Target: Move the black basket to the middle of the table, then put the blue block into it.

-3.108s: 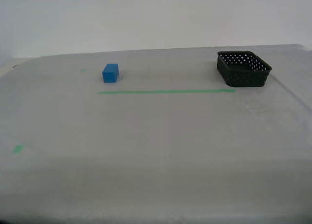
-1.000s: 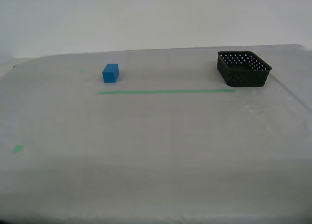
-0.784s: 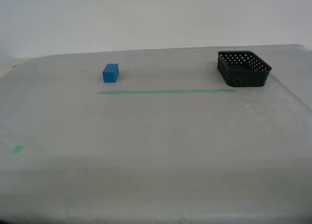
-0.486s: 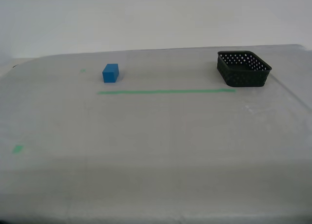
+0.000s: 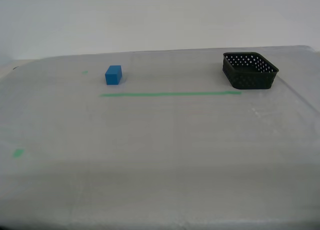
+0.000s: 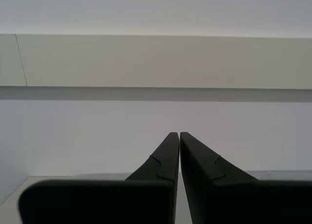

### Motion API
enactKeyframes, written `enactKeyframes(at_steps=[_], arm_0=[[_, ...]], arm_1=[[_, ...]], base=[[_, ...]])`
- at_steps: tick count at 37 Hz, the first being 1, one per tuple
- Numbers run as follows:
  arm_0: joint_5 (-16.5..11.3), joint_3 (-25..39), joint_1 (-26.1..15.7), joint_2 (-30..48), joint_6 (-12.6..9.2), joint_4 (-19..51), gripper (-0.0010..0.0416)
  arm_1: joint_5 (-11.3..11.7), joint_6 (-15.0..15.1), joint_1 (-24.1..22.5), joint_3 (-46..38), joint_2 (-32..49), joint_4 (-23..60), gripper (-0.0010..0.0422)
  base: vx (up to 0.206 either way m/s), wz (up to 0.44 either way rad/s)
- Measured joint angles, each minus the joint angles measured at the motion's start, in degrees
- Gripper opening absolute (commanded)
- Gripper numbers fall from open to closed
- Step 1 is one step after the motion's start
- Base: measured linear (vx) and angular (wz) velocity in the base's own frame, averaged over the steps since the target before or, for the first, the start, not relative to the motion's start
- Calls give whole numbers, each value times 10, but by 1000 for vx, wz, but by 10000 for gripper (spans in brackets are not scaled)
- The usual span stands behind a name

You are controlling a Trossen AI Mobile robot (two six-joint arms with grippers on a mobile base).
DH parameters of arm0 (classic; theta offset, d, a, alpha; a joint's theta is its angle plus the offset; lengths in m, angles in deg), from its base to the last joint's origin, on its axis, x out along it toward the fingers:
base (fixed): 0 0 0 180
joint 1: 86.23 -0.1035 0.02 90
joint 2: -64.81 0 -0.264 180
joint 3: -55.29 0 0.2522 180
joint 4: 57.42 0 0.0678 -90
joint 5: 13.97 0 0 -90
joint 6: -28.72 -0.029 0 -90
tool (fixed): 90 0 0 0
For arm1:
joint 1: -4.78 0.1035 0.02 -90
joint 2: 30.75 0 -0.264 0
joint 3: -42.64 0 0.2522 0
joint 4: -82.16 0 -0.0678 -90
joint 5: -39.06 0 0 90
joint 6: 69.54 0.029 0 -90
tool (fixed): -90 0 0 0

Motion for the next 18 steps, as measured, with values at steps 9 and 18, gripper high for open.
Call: enactKeyframes(at_steps=[9, 18], arm_0=[[-1, 76, 0, 61, 0, 92, -1], [-37, 157, 0, 134, 3, 172, -1]], arm_1=[[0, 0, 0, 0, 0, 0, 0], [0, 0, 0, 0, 0, 0, 0]], base=[[0, 0], [0, 0]])
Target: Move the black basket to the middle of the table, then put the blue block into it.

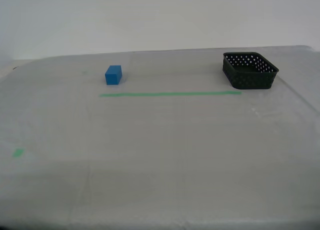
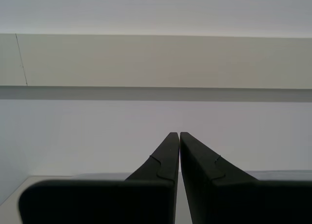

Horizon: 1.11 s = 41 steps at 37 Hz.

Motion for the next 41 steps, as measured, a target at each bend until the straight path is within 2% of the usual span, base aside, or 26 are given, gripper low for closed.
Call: enactKeyframes(at_steps=[11, 21, 41], arm_0=[[-2, 79, 0, 75, 11, 59, -1], [-3, 184, 0, 154, 26, 143, -1], [-4, 330, 0, 264, 35, 239, -1]], arm_1=[[0, 0, 0, 0, 0, 1, 0], [0, 0, 0, 0, 0, 1, 0], [0, 0, 0, 0, 0, 2, 0]], base=[[0, 0], [0, 0], [0, 0]])
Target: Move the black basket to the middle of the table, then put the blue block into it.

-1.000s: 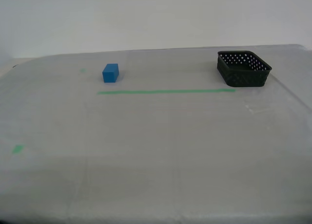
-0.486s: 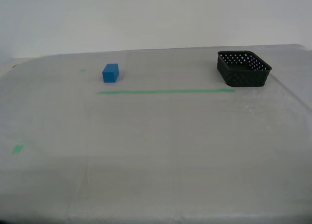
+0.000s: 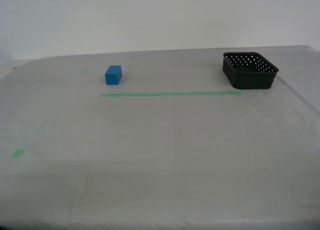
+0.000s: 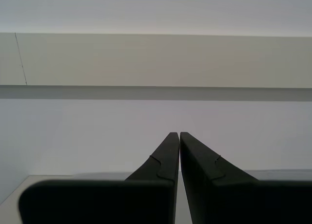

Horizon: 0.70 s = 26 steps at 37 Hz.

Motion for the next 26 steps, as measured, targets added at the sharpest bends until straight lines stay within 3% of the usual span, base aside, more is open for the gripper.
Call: enactKeyframes(at_steps=[11, 26], arm_0=[[0, 63, 0, 63, 10, 37, -1], [5, 73, 2, 73, 21, 29, 0]], arm_1=[[0, 0, 0, 0, 0, 0, 0], [0, 0, 0, 0, 0, 0, 0]], base=[[0, 0], [0, 0]])
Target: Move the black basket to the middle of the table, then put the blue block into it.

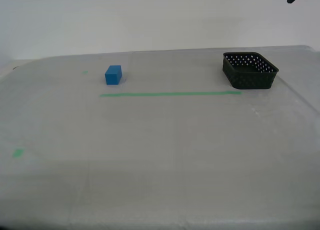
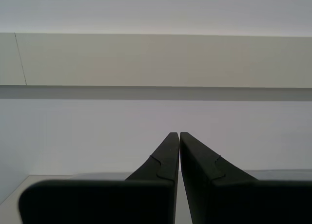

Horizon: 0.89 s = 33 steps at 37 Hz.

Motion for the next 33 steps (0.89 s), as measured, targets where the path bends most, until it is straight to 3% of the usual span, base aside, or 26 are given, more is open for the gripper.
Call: enactKeyframes(at_steps=[7, 13, 33], arm_0=[[42, -3, 1, 0, 0, -1, 6], [44, -3, 1, 0, 0, -1, 33], [44, -3, 1, 0, 1, -25, 184]], arm_1=[[0, 0, 0, 0, 0, 0, 0], [0, 0, 0, 0, 0, 0, 0], [0, 0, 0, 0, 0, 0, 0]], base=[[0, 0], [0, 0], [0, 0]])
